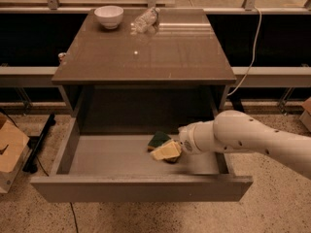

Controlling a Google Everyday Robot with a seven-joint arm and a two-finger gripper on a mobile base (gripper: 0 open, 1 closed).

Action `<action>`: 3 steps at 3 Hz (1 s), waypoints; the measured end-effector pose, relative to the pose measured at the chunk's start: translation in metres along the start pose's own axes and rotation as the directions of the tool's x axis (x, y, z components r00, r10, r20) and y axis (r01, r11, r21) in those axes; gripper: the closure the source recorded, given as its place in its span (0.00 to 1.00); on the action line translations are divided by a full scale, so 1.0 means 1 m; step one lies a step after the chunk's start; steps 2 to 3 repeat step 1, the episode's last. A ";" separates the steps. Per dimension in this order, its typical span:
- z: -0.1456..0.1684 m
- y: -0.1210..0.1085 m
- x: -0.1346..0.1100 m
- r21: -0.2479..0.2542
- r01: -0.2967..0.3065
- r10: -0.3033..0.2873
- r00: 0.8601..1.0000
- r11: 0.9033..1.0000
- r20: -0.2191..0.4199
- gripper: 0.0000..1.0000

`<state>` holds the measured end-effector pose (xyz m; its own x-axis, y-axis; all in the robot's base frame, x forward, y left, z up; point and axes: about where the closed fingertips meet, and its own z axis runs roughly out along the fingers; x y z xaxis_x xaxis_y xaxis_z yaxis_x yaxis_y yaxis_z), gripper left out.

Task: Place sponge into top drawer

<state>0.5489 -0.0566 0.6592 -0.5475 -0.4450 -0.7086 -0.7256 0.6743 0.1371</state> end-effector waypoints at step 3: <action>0.000 0.000 0.000 0.000 0.000 0.000 1.000 1.000 0.000 0.00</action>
Offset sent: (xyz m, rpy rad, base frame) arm 0.0000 0.0000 0.0000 0.0000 0.0000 0.0000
